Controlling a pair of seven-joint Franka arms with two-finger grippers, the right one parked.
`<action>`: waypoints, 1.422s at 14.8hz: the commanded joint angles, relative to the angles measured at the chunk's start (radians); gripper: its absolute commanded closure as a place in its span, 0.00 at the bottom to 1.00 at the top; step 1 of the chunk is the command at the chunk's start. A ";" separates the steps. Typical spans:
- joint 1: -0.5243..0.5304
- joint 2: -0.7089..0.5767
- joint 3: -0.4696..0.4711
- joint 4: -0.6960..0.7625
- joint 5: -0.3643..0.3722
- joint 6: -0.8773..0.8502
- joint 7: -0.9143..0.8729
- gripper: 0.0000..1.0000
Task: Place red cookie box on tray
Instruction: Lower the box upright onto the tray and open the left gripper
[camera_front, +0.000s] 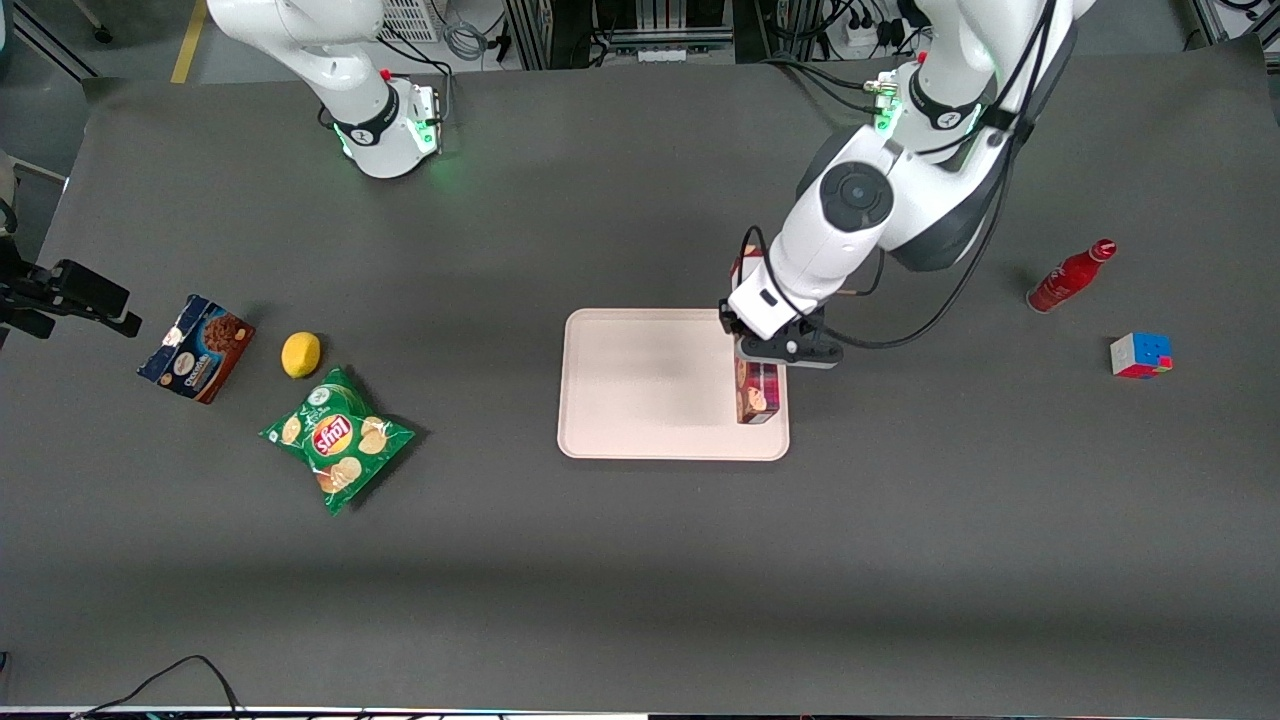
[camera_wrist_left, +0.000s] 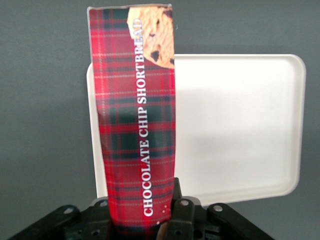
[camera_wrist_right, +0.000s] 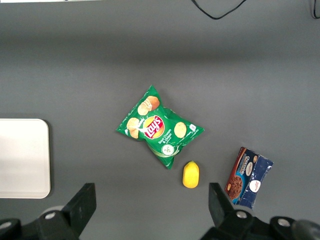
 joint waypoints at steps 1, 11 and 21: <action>-0.010 0.074 0.003 0.003 0.112 0.080 -0.093 1.00; -0.021 0.226 0.004 0.003 0.335 0.181 -0.257 1.00; -0.024 0.277 0.004 0.013 0.433 0.221 -0.345 1.00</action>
